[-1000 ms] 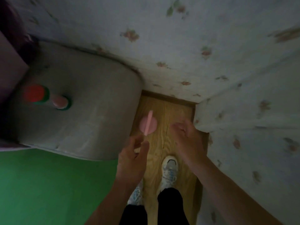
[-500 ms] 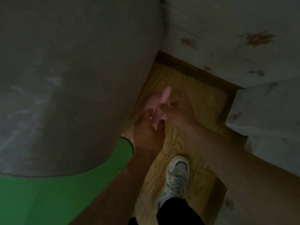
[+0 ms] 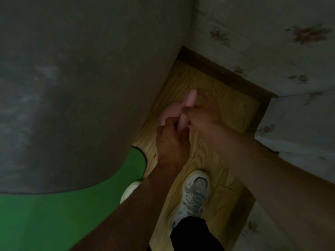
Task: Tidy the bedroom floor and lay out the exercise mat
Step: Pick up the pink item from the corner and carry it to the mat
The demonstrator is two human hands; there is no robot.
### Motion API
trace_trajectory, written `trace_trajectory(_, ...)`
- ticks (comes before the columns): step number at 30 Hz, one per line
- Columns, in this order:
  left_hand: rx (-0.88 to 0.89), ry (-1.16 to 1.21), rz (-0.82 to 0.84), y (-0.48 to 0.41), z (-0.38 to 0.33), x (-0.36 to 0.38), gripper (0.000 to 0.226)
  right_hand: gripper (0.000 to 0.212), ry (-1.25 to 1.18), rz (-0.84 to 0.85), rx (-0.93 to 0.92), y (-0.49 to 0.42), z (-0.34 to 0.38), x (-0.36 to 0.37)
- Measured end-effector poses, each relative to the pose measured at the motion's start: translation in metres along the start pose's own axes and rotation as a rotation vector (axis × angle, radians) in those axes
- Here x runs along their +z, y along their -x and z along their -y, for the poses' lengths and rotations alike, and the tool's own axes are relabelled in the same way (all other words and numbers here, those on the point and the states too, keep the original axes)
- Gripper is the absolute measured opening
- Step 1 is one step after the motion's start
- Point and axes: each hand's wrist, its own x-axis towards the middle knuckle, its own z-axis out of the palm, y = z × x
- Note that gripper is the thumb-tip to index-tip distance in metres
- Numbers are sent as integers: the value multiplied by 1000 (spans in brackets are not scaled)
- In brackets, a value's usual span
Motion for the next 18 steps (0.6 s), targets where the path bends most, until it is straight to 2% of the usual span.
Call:
trace_trajectory(7, 60, 102, 29, 69, -56, -51, 20, 67, 44, -40, -111, 84, 54, -39)
trace_trajectory(11, 141, 108, 42, 114, -110, -97, 15, 70, 28, -91, -188, 157, 111, -70)
trace_trajectory(18, 236, 123, 44, 230, -226, -206, 15, 72, 2, -83, -262, 323, 235, -119)
